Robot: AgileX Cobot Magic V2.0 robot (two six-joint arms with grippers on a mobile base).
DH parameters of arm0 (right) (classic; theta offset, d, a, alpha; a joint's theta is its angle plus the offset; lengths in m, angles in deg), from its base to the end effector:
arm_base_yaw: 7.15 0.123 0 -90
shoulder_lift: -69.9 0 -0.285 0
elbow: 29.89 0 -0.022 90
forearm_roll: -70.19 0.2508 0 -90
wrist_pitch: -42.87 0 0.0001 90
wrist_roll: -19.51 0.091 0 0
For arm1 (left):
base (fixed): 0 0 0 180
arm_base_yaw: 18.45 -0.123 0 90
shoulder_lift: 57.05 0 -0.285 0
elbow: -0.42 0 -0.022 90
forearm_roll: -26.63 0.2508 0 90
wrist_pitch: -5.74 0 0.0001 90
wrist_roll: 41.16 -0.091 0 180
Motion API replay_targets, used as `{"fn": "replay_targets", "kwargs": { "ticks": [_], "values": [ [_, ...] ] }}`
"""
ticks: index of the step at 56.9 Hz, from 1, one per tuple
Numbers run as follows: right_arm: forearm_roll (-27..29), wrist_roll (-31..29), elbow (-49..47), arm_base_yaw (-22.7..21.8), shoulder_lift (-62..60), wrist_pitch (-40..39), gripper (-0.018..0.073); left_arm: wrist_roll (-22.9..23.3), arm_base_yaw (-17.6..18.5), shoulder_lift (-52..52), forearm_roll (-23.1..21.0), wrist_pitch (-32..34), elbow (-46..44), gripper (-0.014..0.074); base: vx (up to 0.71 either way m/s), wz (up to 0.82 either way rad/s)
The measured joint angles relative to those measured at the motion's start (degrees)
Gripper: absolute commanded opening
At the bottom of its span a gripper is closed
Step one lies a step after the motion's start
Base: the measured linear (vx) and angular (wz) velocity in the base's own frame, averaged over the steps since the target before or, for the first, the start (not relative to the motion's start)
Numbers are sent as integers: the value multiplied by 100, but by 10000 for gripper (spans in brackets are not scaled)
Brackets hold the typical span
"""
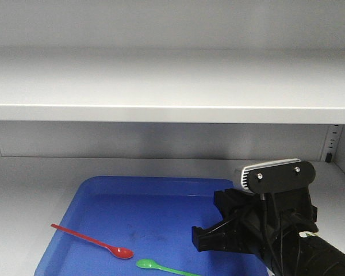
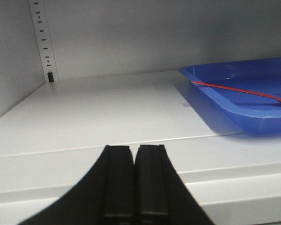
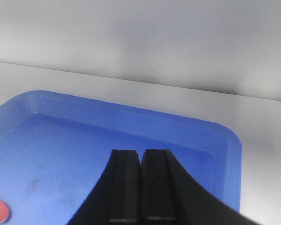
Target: Sort red and green spoons into left cabinet
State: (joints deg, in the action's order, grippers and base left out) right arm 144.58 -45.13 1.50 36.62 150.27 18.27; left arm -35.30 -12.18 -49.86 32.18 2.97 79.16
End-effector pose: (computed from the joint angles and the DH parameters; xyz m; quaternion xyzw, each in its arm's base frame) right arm 0.2231 0.1633 0.3102 -0.1172 0.7764 0.1165 0.6082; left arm 0.0565 -0.0058 0.2004 0.0346 0.6981 -0.0395 0.7141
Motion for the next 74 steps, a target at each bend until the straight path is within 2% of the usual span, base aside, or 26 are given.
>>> {"fn": "replay_targets", "kwargs": {
  "ticks": [50, 55, 58, 61, 64, 67, 68, 69, 74],
  "values": [
    [0, -22, 0, 0, 0, 0, -7, 0, 0, 0, -85, 1, 0, -7, 0, 0],
    [-63, 187, 0, 0, 32, 103, -7, 0, 0, 0, -85, -4, 0, -7, 0, 0],
    [-351, 474, 0, 0, 97, 286, -7, 0, 0, 0, -85, -6, 0, -7, 0, 0],
    [-1100, 925, 0, 0, 176, 534, -7, 0, 0, 0, -85, -6, 0, -7, 0, 0],
    [-2046, 1581, 0, 0, 250, 798, -7, 0, 0, 0, -85, -6, 0, -7, 0, 0],
    [-3246, 2436, 0, 0, 313, 1000, -7, 0, 0, 0, -85, -7, 0, -7, 0, 0],
    [-3542, 2951, 0, 0, 335, 1068, -7, 0, 0, 0, -85, -12, 0, -7, 0, 0],
    [-3975, 3082, 0, -10, 345, 1078, -7, 0, 0, 0, -85, -12, 0, -7, 0, 0],
    [-5436, 4618, 0, -155, 384, 1183, -7, 0, 0, 0, -85, -22, 0, -7, 0, 0]
  ]
}}
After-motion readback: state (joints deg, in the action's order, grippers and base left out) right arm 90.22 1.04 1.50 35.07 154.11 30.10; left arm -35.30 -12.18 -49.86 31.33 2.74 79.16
